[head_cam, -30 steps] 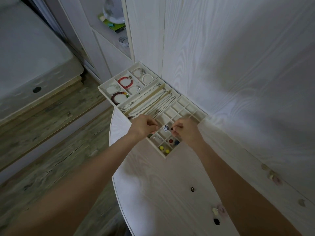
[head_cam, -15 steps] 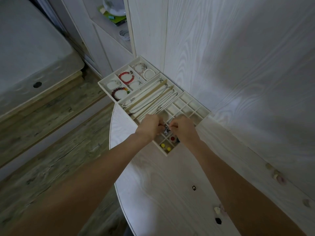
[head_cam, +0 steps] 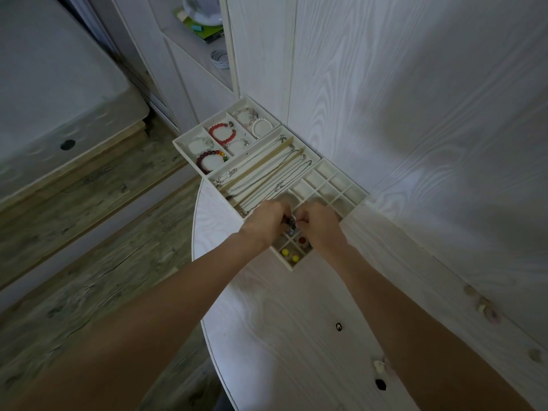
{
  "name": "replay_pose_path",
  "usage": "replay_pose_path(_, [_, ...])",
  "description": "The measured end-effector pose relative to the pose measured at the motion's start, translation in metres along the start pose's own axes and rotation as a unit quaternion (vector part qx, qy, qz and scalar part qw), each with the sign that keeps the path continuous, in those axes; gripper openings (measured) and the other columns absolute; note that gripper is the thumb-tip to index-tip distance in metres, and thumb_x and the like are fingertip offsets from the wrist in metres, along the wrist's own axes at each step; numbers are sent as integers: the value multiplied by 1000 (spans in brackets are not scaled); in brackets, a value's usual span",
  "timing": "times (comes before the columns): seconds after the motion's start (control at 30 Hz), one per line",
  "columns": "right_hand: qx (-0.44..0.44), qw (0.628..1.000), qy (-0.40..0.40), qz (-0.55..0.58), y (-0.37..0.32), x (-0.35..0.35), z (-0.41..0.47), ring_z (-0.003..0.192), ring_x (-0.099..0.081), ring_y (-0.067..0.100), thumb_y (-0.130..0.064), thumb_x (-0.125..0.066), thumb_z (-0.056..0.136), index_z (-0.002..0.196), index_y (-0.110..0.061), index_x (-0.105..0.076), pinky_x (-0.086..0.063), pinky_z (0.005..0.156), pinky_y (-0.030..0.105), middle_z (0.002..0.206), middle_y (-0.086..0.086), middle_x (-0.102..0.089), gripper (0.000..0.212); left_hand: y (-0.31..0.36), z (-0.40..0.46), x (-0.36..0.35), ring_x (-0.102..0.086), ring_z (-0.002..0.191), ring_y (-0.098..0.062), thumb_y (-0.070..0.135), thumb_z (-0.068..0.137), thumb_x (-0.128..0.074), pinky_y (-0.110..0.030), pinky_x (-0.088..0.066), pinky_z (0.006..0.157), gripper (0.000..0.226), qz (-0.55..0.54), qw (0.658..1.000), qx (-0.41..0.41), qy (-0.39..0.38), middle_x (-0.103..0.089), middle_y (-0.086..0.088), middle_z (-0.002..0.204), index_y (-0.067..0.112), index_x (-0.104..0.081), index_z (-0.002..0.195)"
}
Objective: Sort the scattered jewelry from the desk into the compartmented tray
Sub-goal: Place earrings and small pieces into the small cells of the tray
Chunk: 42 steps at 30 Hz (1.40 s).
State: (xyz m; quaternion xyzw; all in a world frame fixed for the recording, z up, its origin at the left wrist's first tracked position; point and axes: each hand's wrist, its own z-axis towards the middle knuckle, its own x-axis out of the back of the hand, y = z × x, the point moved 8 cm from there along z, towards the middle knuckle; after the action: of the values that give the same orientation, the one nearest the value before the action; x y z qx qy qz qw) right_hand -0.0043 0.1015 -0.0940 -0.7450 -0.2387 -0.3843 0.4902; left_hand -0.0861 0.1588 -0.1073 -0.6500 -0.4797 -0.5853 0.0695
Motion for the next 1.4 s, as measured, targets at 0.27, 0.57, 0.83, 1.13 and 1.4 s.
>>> replay_pose_path(0.27, [-23,999,5,-26,1,0,3,62,-50,14,1,-54,87,65,-14,-49,-29,50,17,71,3,-54,26,-4,-11,1,-66,86,-25,6,91,-54,-40,-56,77,25,-10,999,10,35,-68,-11,98,15,-65,112])
replay_pose_path(0.57, [-30,999,6,-43,-1,-3,3,73,-59,17,-5,-56,90,82,-6,-67,-39,63,23,80,6,-63,13,-3,-15,6,-67,86,-18,13,89,-61,-37,-58,76,20,-86,994,43,45,-71,-7,97,15,-68,108])
replay_pose_path(0.83, [-59,998,31,14,-1,1,-1,67,-62,18,-1,-57,90,74,-6,-63,-53,64,29,75,11,-65,17,-3,-31,14,-54,104,-21,13,95,-46,-28,-41,73,29,21,999,11,25,-50,-2,115,19,-64,116])
replay_pose_path(1.13, [-32,999,-13,-14,-6,-5,0,66,-65,20,-4,-57,91,81,-5,-65,-57,65,33,79,10,-65,13,6,-34,3,-38,118,-21,19,91,-53,-33,-37,96,31,179,981,-65,32,-39,-5,133,21,-62,120])
replay_pose_path(1.4, [0,1000,11,-17,2,10,-8,59,-53,6,-8,-47,96,89,-7,-65,-35,52,10,83,6,-64,20,3,-37,14,-39,117,-21,14,89,-50,-31,-36,94,38,177,981,-69,28,-42,-5,126,24,-57,124])
